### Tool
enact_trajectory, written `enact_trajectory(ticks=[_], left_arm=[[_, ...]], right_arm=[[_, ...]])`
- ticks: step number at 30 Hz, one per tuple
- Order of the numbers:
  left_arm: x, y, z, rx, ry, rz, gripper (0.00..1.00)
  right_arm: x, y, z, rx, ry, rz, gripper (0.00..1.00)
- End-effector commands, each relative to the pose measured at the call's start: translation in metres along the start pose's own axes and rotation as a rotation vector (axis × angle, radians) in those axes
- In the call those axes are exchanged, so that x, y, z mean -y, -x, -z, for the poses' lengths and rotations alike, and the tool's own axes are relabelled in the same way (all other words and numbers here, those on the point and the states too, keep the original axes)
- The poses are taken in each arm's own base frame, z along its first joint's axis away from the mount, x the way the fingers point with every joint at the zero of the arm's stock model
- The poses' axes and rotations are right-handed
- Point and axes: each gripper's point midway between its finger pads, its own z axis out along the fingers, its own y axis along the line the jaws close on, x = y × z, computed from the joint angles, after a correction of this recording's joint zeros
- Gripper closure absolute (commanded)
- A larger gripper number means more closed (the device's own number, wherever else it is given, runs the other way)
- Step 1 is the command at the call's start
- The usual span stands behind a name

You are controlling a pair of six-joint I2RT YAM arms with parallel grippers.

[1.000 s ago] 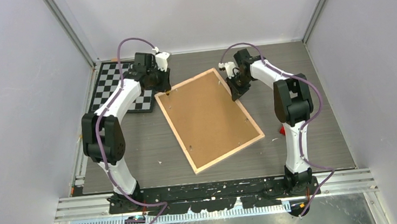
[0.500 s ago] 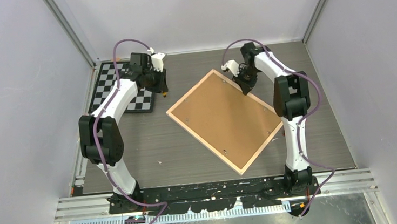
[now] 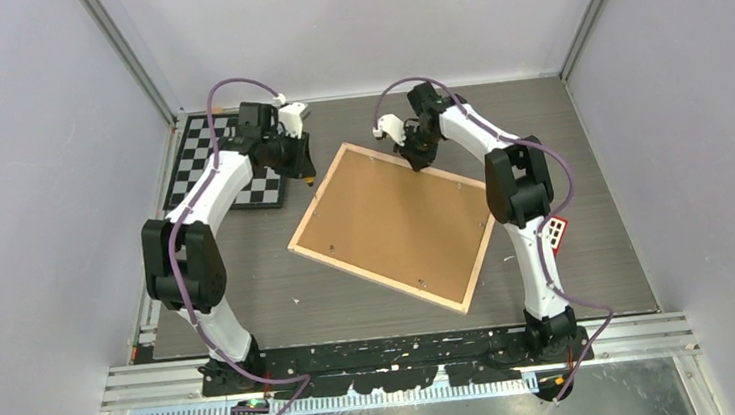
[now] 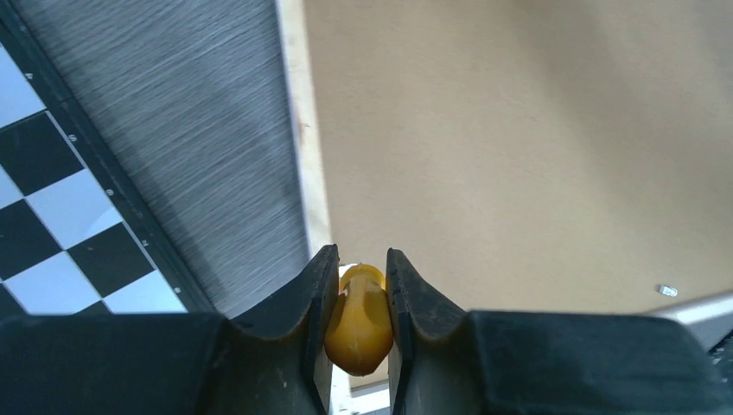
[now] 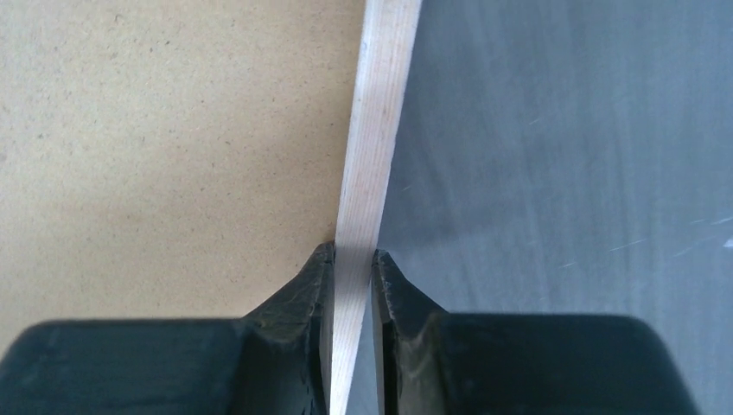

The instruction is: Take the photo out of the frame

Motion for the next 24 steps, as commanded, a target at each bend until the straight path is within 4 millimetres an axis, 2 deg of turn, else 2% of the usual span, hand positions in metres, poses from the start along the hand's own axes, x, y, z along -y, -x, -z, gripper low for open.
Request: enact_trajectory(ticks=[1, 3, 5, 6, 10, 16, 20, 24], left_arm=[[0.019, 0.033, 0.020, 0.122, -0.071, 0.044, 1.00], [0.024, 0.044, 0.020, 0.155, -0.094, 0.094, 1.00], [0.029, 0.057, 0.022, 0.193, -0.117, 0.141, 1.00], [0.032, 0.063, 0.024, 0.208, -0.135, 0.166, 1.00], [0.044, 0.081, 0.028, 0.256, -0.213, 0.289, 1.00], [0.057, 0.094, 0.035, 0.270, -0.308, 0.390, 1.00], [0.064, 0.099, 0.039, 0.279, -0.358, 0.420, 1.00], [0.068, 0.100, 0.041, 0.285, -0.376, 0.455, 1.00]], right_arm=[[0.075, 0.061, 0.019, 0.230, -0.287, 0.052, 0.71], [0.078, 0.083, 0.041, 0.318, -0.313, 0.003, 0.50], [0.069, 0.104, 0.065, 0.414, -0.293, -0.056, 0.38], [0.060, 0.114, 0.076, 0.469, -0.260, -0.110, 0.35], [0.010, 0.152, 0.109, 0.639, -0.063, -0.246, 0.33], [-0.071, 0.183, 0.129, 0.737, 0.153, -0.229, 0.30], [-0.097, 0.191, 0.123, 0.731, 0.192, -0.204, 0.30], [-0.106, 0.202, 0.116, 0.722, 0.196, -0.195, 0.31]])
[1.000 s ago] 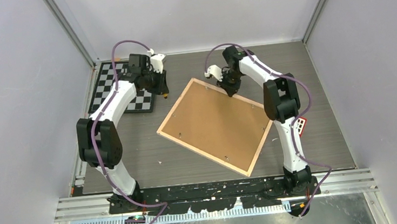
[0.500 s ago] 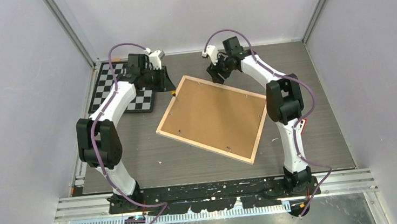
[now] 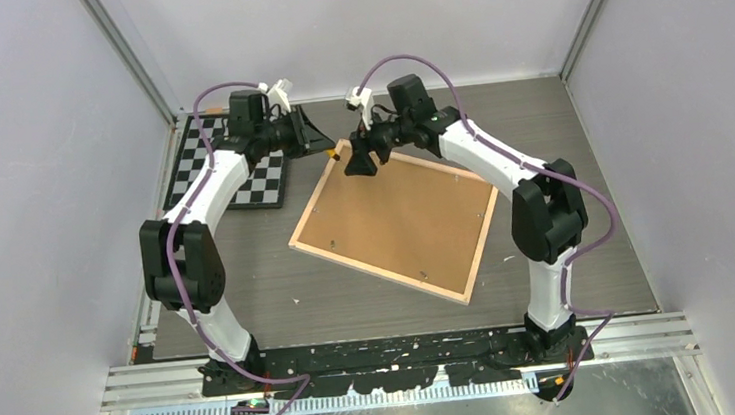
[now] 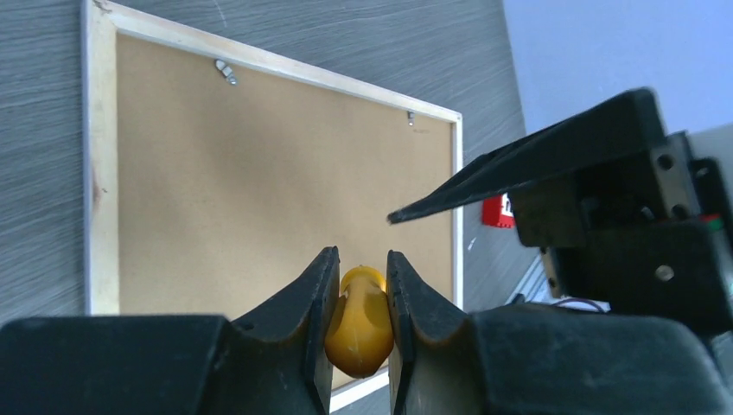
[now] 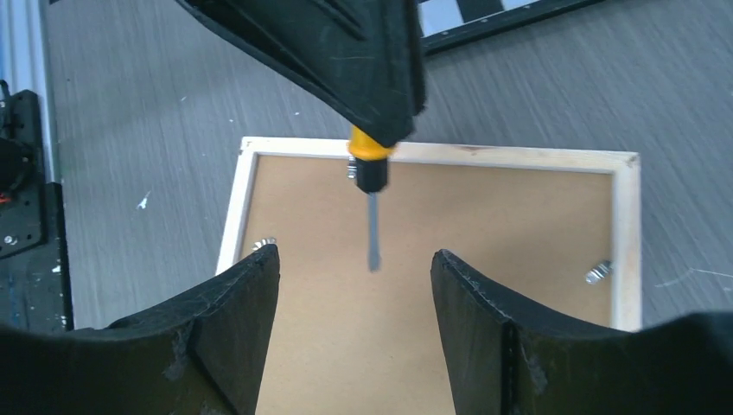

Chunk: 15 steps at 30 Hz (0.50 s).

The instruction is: Take the photo out of the frame

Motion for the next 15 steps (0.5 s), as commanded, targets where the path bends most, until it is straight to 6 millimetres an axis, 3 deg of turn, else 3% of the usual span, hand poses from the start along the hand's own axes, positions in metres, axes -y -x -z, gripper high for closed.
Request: enact_trajectory(ticks=[1, 4, 7, 10, 12, 14, 15], left_arm=[[0.038, 0.024, 0.015, 0.075, -0.112, -0.016, 1.00], [0.042, 0.025, 0.017, 0.080, -0.128, -0.005, 1.00], [0.042, 0.022, 0.018, 0.077, -0.129, -0.003, 1.00], [0.044, 0.018, 0.021, 0.068, -0.135, -0.002, 0.99], [0.046, 0.014, 0.023, 0.056, -0.148, -0.019, 0.88], [0.047, 0.009, 0.027, 0.036, -0.150, -0.051, 0.73], [0.047, 0.007, 0.029, 0.025, -0.150, -0.068, 0.61]], right_arm=[[-0.007, 0.011, -0.008, 0.026, 0.000, 0.011, 0.33], [0.004, 0.004, -0.019, -0.013, -0.084, 0.051, 0.40], [0.016, 0.002, -0.024, -0.039, -0.164, 0.074, 0.54], [0.019, 0.002, -0.022, -0.048, -0.181, 0.088, 0.79], [0.015, 0.001, -0.022, -0.057, -0.156, 0.106, 0.98], [0.007, 0.000, -0.021, -0.056, -0.116, 0.116, 0.99], [0.004, 0.000, -0.020, -0.056, -0.101, 0.121, 1.00]])
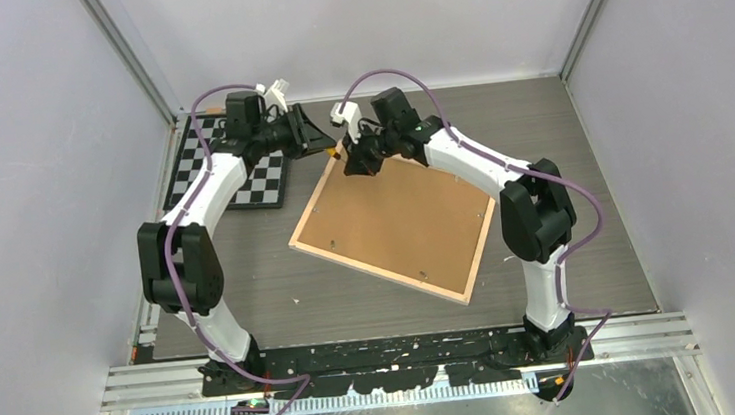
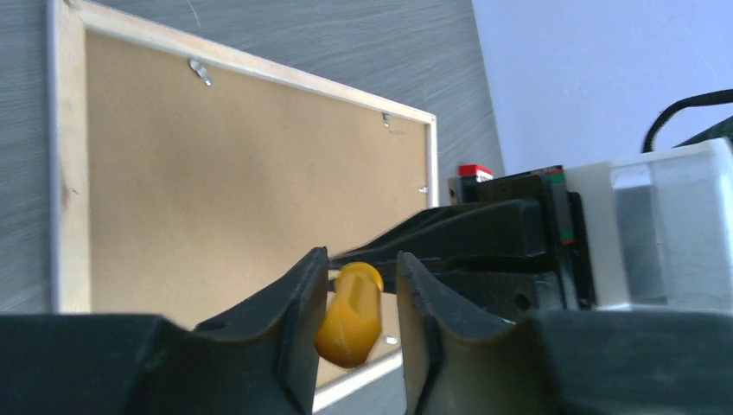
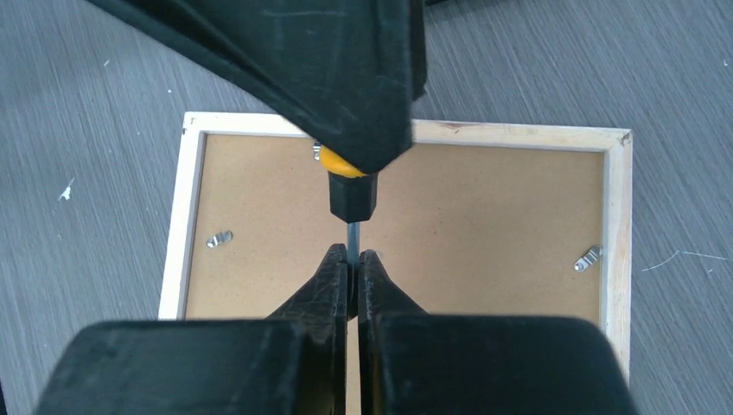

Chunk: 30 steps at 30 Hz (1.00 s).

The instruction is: Take the photo out of the frame

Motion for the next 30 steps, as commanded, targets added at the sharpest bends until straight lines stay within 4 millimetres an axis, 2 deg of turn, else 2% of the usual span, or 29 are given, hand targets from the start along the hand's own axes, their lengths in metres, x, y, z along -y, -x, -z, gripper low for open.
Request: enact_trajectory(ticks=[1, 4, 9, 12, 24, 30], left_arm=[[0.036, 0.001, 0.027, -0.017, -0.093, -0.122, 0.52], [0.034, -0.013, 0.032, -0.116, -0.112, -0.155, 0.39], [0.041, -0.033, 0.039, -0.252, -0.183, -0.159, 0.38], [0.040, -0.036, 0.039, -0.260, -0.181, -0.164, 0.39], [0.032, -0.040, 0.030, -0.273, -0.136, -0.156, 0.53], [0.019, -0.045, 0.026, -0.289, -0.075, -0.152, 0.73]], right_arm=[[0.001, 0.023, 0.014, 0.054, 0.004, 0.078, 1.00], [-0.012, 0.022, 0.020, 0.059, 0.073, 0.122, 0.99], [-0.028, 0.016, 0.026, 0.040, 0.152, 0.161, 0.99], [-0.035, 0.015, 0.028, 0.035, 0.186, 0.168, 0.99], [-0.047, 0.018, 0.031, 0.038, 0.235, 0.175, 1.00], [-0.050, 0.022, 0.030, 0.044, 0.240, 0.184, 0.99]])
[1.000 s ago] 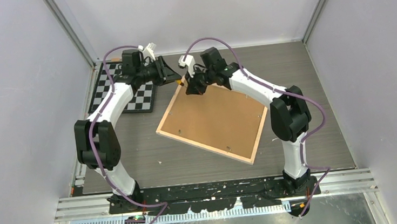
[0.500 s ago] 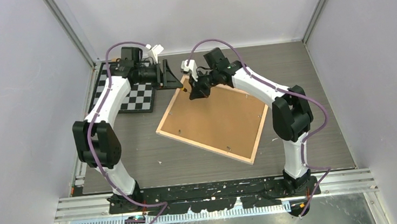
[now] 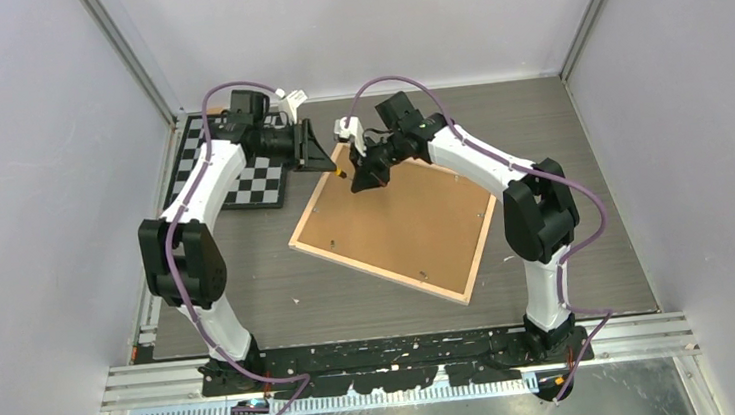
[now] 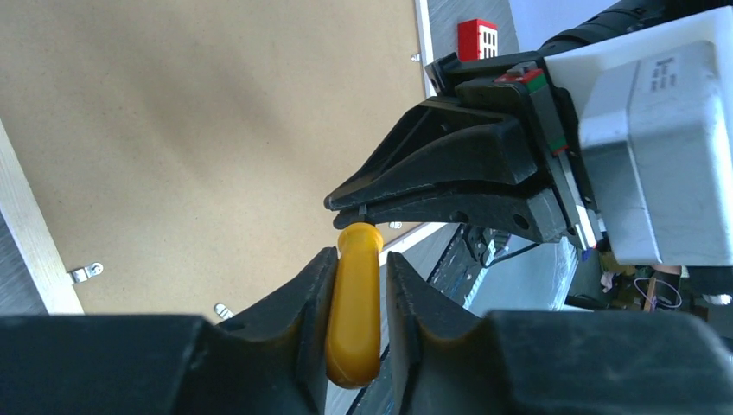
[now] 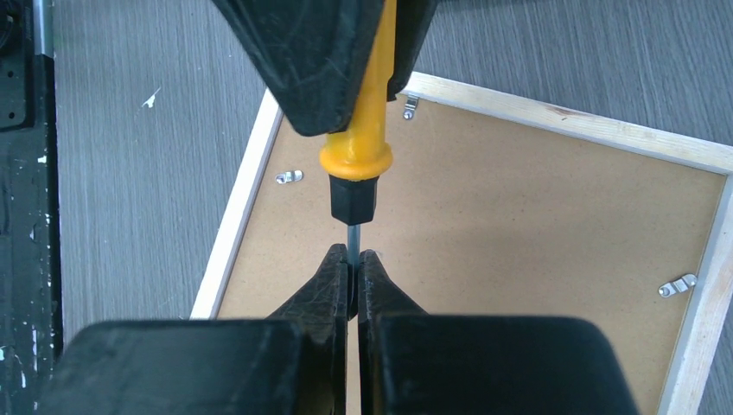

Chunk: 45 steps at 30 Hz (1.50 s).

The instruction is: Take the photo out of the frame

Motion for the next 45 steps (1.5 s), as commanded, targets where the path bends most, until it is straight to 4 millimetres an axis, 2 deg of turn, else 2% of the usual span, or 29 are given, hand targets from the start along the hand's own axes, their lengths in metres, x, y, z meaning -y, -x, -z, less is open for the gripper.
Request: enact_trajectory(ticks=[1, 2, 4, 5, 6, 7, 9, 13, 14, 18, 22, 25, 27, 30, 33, 36, 39, 45], left_arm=[[0.003, 0.006, -0.001, 0.005, 0.013, -0.021, 0.75], [0.003, 0.006, -0.002, 0.003, 0.009, -0.013, 0.79], [0.005, 0.005, -0.003, 0.001, -0.003, -0.008, 0.95], [0.005, 0.006, -0.003, 0.003, -0.005, -0.009, 1.00], [0.005, 0.007, -0.001, 0.008, 0.003, -0.014, 1.00], [0.005, 0.008, 0.000, 0.018, 0.013, -0.031, 1.00], [0.003, 0.014, 0.007, 0.049, 0.049, -0.088, 1.00], [-0.008, 0.032, 0.028, 0.125, 0.182, -0.190, 1.00], [-0.010, 0.036, 0.033, 0.135, 0.206, -0.217, 1.00], [-0.015, 0.051, 0.051, 0.176, 0.314, -0.351, 1.00], [-0.028, 0.073, 0.071, 0.243, 0.465, -0.485, 1.00], [-0.030, 0.084, 0.079, 0.264, 0.500, -0.531, 1.00], [-0.032, 0.084, 0.078, 0.229, 0.497, -0.545, 1.00], [-0.042, 0.074, 0.069, 0.117, 0.492, -0.610, 1.00], [-0.050, 0.061, 0.062, 0.007, 0.458, -0.689, 1.00], [-0.053, 0.049, 0.052, -0.056, 0.401, -0.710, 1.00], [-0.058, 0.041, 0.040, -0.092, 0.351, -0.687, 1.00], [-0.080, 0.026, 0.019, -0.197, 0.319, -0.703, 1.00]], right_arm=[[-0.009, 0.044, 0.018, 0.083, -0.005, 0.099, 0.99], [-0.009, 0.045, 0.018, 0.084, -0.005, 0.099, 1.00], [-0.008, 0.047, 0.018, 0.089, -0.012, 0.097, 1.00], [-0.005, 0.050, 0.018, 0.098, -0.023, 0.073, 0.99], [-0.001, 0.053, 0.019, 0.104, -0.049, 0.041, 0.93], [0.005, 0.054, 0.022, 0.106, -0.080, 0.000, 0.85], [0.015, 0.056, 0.030, 0.128, -0.102, -0.060, 0.63], [0.044, 0.059, 0.053, 0.199, -0.215, -0.177, 0.07], [0.053, 0.061, 0.060, 0.229, -0.251, -0.215, 0.01], [0.084, 0.055, 0.090, 0.302, -0.318, -0.364, 0.00], [0.114, 0.030, 0.122, 0.262, -0.357, -0.453, 0.00], [0.130, -0.002, 0.134, 0.095, -0.464, -0.436, 0.00], [0.138, -0.031, 0.139, -0.047, -0.518, -0.403, 0.01], [0.150, -0.068, 0.138, -0.193, -0.558, -0.348, 0.00], [0.153, -0.093, 0.131, -0.282, -0.532, -0.318, 0.00], [0.157, -0.108, 0.122, -0.332, -0.509, -0.322, 0.02], [0.165, -0.123, 0.111, -0.361, -0.491, -0.329, 0.09], [0.176, -0.143, 0.099, -0.397, -0.484, -0.321, 0.21]])
